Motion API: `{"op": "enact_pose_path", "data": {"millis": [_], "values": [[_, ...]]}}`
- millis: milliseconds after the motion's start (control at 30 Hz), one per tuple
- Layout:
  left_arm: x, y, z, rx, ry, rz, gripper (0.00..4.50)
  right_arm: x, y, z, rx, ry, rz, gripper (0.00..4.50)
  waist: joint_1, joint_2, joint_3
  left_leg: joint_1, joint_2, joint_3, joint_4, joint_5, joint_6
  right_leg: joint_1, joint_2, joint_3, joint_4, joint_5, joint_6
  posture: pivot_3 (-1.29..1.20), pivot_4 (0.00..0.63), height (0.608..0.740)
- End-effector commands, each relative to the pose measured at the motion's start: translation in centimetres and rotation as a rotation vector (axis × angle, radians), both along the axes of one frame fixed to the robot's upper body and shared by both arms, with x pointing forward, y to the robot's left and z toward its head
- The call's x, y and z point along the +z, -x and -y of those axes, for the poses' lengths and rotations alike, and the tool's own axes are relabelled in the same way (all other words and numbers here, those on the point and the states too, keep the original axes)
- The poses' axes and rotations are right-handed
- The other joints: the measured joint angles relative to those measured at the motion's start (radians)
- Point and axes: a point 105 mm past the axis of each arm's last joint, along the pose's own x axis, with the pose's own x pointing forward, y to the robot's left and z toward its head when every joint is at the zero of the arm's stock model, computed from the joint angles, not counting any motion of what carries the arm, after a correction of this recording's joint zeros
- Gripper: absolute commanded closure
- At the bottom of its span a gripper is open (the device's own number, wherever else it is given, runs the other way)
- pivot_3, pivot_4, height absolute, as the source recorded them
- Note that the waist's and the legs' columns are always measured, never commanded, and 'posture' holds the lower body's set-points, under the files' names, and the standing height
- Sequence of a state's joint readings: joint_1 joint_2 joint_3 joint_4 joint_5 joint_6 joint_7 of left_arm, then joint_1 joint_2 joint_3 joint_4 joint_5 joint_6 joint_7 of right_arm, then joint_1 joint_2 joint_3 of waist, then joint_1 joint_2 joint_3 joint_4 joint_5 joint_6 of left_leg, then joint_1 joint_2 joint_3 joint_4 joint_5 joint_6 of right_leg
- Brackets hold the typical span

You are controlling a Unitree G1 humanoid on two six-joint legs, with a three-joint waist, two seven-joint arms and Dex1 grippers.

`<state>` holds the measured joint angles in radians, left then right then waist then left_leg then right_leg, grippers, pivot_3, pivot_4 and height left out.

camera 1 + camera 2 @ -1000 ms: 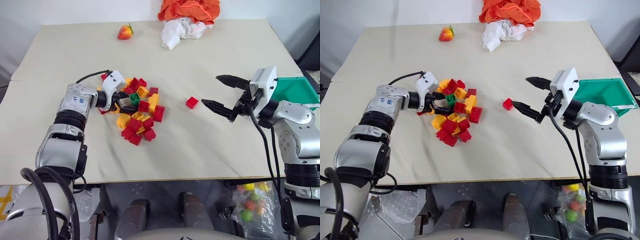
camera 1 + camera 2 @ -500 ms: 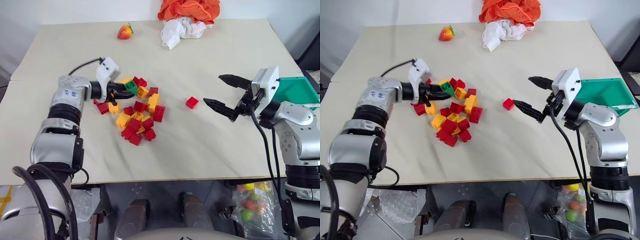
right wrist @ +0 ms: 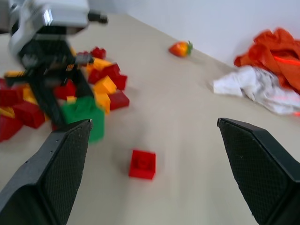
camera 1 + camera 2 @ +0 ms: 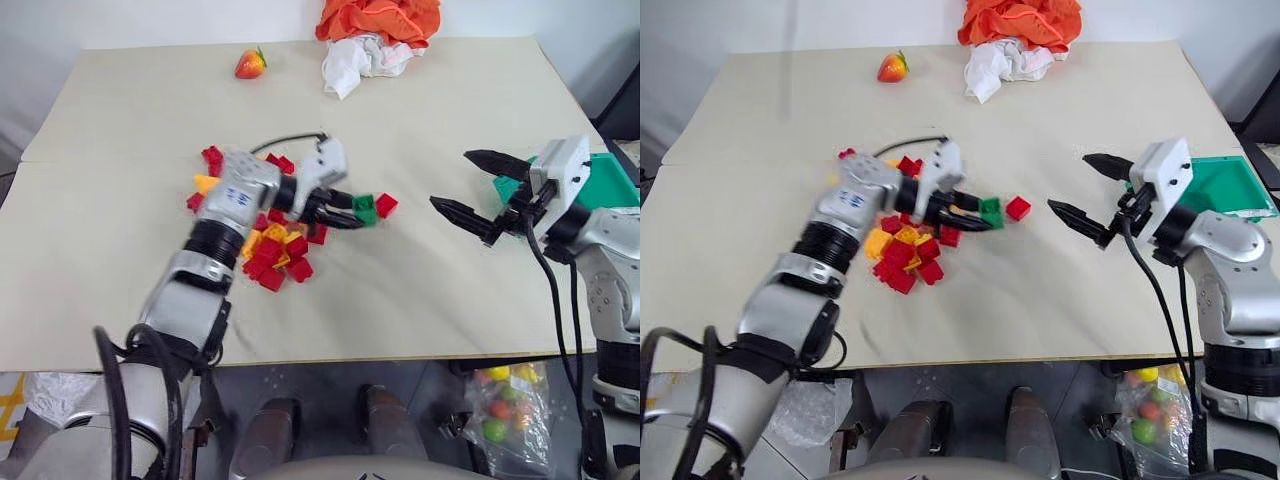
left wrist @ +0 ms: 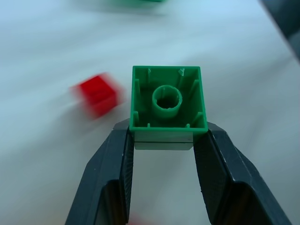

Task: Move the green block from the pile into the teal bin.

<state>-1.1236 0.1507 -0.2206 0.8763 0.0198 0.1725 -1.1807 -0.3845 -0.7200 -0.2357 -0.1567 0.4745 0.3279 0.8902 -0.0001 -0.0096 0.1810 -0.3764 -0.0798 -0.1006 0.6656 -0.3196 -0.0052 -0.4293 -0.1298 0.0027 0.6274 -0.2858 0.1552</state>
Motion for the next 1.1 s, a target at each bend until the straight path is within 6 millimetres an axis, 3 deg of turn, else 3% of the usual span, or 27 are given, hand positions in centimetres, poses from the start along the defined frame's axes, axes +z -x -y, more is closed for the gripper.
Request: {"op": "enact_pose_path", "data": {"millis": [33, 167, 300, 467, 567, 667, 900, 1100], "values": [[-0.9, -0.4, 0.9, 0.021, -0.038, 0.042, 2.29, 1.5, 1.2, 0.1, -0.01, 0.003, 0.059, 0.0, -0.002, -0.001, 0.001, 0.0, 0.0, 0.0, 0.0, 0.0, 0.0, 0.0, 0.0, 0.0, 0.0, 0.0, 0.0, 0.0, 0.15, 0.74], [-0.4, -0.4, 0.7, 0.008, -0.03, 0.028, 1.12, 1.2, 1.9, 0.7, -0.04, 0.024, 0.041, 0.0, -0.001, -0.001, 0.001, 0.001, 0.0, 0.002, 0.001, 0.0, 0.0, -0.001, 0.0, 0.002, 0.0, 0.0, 0.0, 0.0, 0.15, 0.74], [0.7, -0.7, -0.9, 0.013, -0.007, 0.051, 0.04, 0.9, 2.5, 1.4, -0.071, 0.057, 0.014, 0.0, 0.003, -0.001, 0.001, 0.001, 0.0, 0.002, 0.001, 0.0, 0.001, 0.0, 0.0, 0.002, 0.001, 0.0, 0.001, 0.0, 0.15, 0.74], [3.0, -1.2, -3.2, 0.052, 0.107, 0.122, 0.04, 0.8, 3.2, 2.8, -0.115, 0.109, -0.028, 0.0, 0.005, -0.001, 0.001, 0.001, 0.002, 0.002, 0.001, -0.001, 0.002, 0.0, -0.001, 0.002, 0.0, 0.001, 0.001, 0.0, 0.15, 0.74], [4.0, -0.7, -8.0, 0.077, 0.168, 0.143, 0.04, 0.9, 4.3, 5.7, -0.183, 0.216, -0.1, 0.0, 0.004, 0.0, 0.0, 0.001, 0.002, 0.002, 0.001, -0.001, 0.002, 0.0, -0.001, 0.003, 0.0, 0.001, 0.001, 0.0, 0.15, 0.74], [3.8, 0.6, -11.0, 0.083, 0.178, 0.122, 0.04, -0.1, 5.7, 6.8, -0.157, 0.333, -0.226, 0.0, -0.005, 0.0, 0.0, 0.001, 0.004, 0.003, -0.001, -0.001, 0.002, -0.001, 0.001, 0.004, -0.001, 0.0, 0.001, 0.0, 0.15, 0.74], [4.3, 2.6, -14.3, 0.14, 0.353, 0.089, 0.04, -1.5, 5.3, 3.7, -0.025, 0.321, -0.345, 0.0, 0.007, -0.001, 0.0, 0.002, 0.003, 0.001, 0.006, -0.002, 0.004, 0.003, -0.001, 0.003, -0.003, 0.001, 0.002, 0.0, 0.15, 0.74], [3.7, 4.9, -15.8, 0.099, 0.422, 0.106, 0.04, -3.8, 2.7, -0.2, 0.074, 0.245, -0.362, 0.0, 0.001, -0.001, 0.0, 0.002, 0.003, 0.001, 0.005, -0.002, 0.003, 0.002, -0.001, 0.003, -0.003, 0.001, 0.001, 0.0, 0.15, 0.74]]}}
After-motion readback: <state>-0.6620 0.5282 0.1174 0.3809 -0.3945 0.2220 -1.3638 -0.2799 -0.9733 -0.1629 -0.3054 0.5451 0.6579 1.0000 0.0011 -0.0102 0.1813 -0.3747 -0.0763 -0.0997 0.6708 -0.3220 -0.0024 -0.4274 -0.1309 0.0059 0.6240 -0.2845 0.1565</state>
